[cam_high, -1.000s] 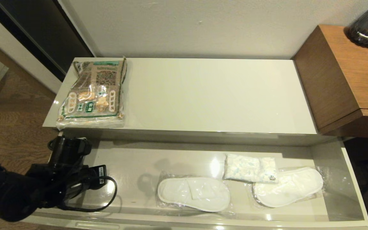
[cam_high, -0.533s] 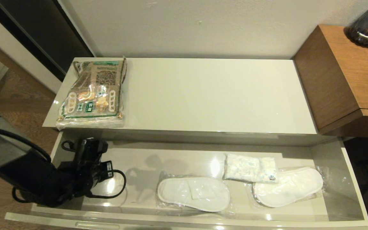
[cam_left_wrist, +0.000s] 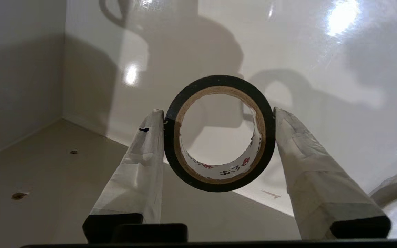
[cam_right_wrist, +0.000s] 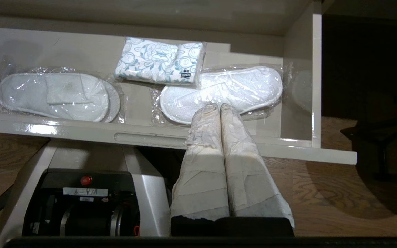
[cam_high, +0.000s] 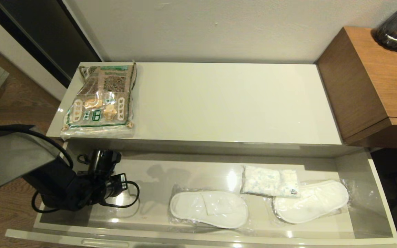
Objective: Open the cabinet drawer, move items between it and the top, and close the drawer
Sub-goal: Put the adhesive tape in the drawer
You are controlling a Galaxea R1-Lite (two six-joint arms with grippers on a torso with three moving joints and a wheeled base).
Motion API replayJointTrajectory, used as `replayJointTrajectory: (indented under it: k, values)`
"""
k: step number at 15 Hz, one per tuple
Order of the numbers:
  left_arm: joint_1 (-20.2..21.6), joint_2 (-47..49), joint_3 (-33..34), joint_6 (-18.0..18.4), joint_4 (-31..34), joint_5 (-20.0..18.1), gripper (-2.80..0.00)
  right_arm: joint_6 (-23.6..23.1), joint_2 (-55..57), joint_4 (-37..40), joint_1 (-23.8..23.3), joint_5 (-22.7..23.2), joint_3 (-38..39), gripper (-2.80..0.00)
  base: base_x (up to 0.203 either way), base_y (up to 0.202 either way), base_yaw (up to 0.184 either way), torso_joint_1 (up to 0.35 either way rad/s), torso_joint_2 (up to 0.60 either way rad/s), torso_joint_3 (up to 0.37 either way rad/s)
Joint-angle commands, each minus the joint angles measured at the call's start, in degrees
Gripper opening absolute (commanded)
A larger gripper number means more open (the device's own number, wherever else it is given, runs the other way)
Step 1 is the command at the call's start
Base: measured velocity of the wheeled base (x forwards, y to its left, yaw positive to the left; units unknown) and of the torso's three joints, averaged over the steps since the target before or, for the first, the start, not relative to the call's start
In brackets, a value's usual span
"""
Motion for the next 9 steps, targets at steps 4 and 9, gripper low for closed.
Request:
replayJointTrajectory:
  k: [4, 9]
  values:
    - [2.80, 3.37, -5.66, 0.08, 2.93, -0.86, -0.18, -0.05, 0.07, 0.09, 0.00, 0.03, 0.01, -2.80, 0.000, 0.000, 0.000, 0.000, 0.00, 0.000]
    - [2.92, 1.31, -6.06, -0.20, 5.29, -2.77, 0.00, -0.13, 0.07, 0.11, 0.00, 0.03, 0.04, -2.80, 0.000, 0.000, 0.000, 0.000, 0.00, 0.000]
